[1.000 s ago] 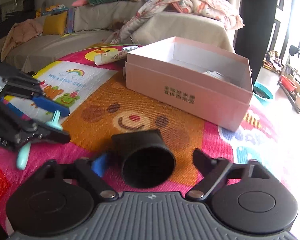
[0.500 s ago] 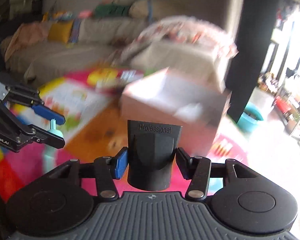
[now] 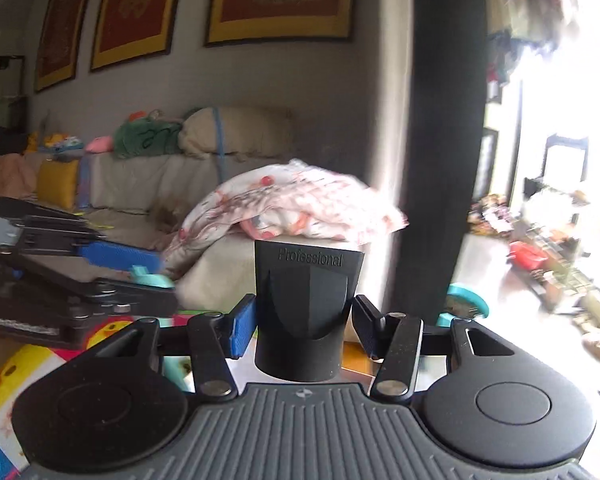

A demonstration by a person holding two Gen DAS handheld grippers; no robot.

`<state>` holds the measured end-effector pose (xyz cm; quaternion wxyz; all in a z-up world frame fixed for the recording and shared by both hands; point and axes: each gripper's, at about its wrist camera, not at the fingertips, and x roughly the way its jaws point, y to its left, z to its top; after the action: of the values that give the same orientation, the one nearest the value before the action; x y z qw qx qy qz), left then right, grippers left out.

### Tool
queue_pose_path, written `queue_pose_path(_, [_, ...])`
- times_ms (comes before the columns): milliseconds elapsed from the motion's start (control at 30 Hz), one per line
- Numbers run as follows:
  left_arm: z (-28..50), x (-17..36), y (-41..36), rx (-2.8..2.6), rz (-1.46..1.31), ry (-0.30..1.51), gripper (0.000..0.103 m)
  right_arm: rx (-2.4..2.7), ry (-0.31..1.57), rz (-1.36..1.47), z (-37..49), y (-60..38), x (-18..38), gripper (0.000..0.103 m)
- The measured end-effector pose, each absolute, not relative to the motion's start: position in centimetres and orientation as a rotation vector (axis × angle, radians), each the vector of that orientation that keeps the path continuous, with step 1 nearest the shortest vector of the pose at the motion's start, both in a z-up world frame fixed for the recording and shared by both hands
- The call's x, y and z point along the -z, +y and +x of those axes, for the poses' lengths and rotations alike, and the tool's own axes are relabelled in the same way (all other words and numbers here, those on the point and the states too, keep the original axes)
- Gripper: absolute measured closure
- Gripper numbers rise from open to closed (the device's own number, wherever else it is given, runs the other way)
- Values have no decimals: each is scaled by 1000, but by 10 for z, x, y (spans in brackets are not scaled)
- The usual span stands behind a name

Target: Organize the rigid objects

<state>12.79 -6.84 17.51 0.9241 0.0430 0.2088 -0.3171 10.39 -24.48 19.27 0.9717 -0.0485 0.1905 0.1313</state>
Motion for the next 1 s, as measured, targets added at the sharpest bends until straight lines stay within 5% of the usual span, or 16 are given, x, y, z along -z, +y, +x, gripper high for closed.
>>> queue_pose_path(33, [143,-161,-68,659,42,479,53,-259,399,-96,114,-245,-187,29])
queue_pose_path(67, [156,-147,-68,654,8,517,53,-220,410,-90,122,-244,-181,27])
queue_pose_path(633, [121,-65,105,235,-232,538,54,-410,597,-105,19,-199,-67,21])
queue_pose_path(867, [116,-49,73,422,24,570,53,-477,683,-99,4,-161,-28,21])
queue_pose_path(1000, [136,-53,67,382,-63,559,53,-465,713,-130,7,-155,-17,21])
